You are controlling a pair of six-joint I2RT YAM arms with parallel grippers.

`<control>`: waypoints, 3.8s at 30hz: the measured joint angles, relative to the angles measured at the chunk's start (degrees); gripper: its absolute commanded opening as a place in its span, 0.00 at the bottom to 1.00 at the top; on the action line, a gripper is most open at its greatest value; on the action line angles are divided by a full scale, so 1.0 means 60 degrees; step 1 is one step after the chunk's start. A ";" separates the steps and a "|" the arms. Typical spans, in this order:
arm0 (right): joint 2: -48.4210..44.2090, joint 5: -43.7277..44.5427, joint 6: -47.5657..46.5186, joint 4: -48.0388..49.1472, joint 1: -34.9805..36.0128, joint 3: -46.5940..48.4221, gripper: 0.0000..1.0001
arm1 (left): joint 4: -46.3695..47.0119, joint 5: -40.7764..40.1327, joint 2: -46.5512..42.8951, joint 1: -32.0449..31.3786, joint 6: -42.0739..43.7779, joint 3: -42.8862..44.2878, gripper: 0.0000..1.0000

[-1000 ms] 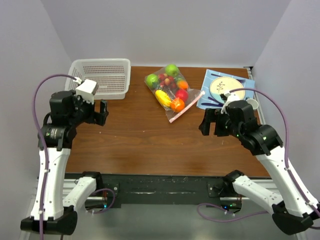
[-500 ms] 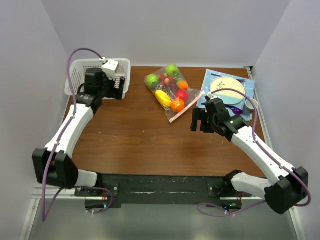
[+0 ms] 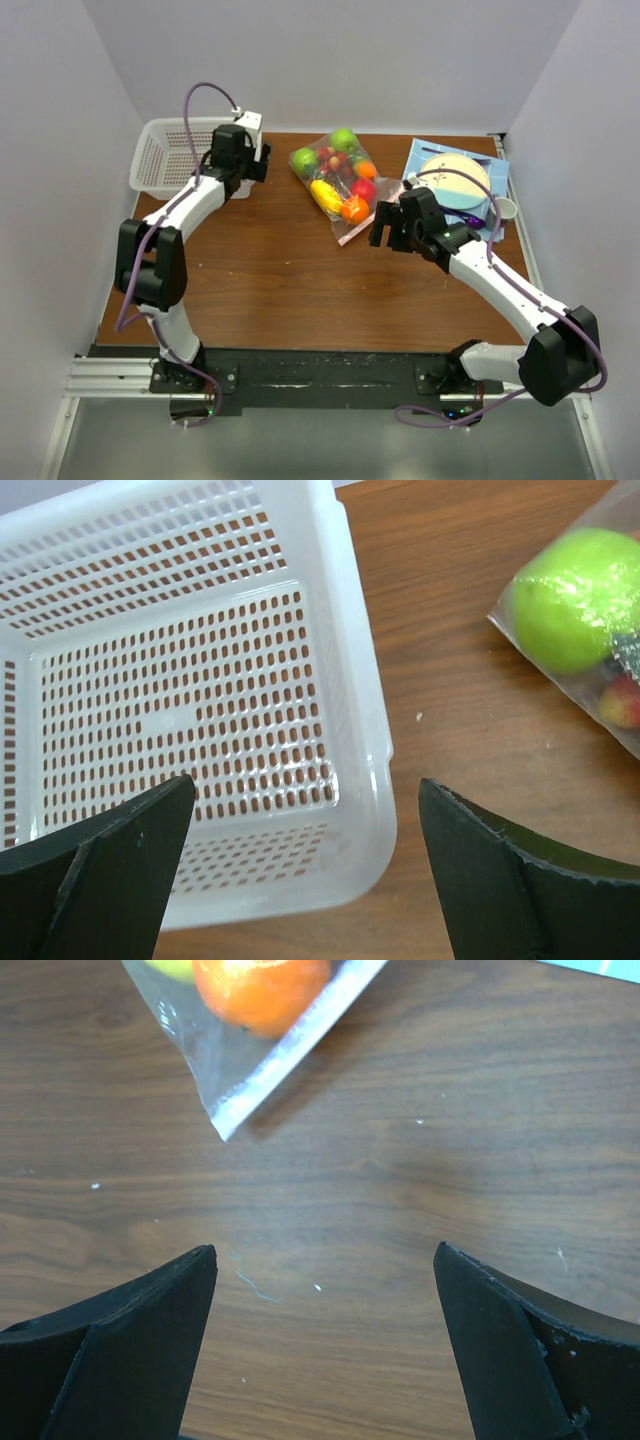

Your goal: Open the zip-top bag and remove the fake food

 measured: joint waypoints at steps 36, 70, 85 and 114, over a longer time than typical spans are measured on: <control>0.4025 0.0616 0.0692 0.3406 -0.0863 0.0619 0.86 | -0.0408 0.1191 -0.5297 -0.0233 0.1956 -0.5679 0.00; 0.5599 -0.1643 0.3901 0.8003 -0.2189 0.0058 0.00 | -0.9286 0.6841 -0.7970 -0.0208 0.7537 -0.4809 0.00; 0.1504 -0.1472 0.2291 0.4838 -0.2204 0.2998 0.00 | -0.9599 0.8200 -0.7063 -0.3690 0.7479 -0.3705 0.04; 0.1337 -0.2295 0.2095 0.1923 -0.1945 0.6696 0.00 | -0.7246 0.6663 -0.6801 -0.4415 0.3923 -0.1643 0.84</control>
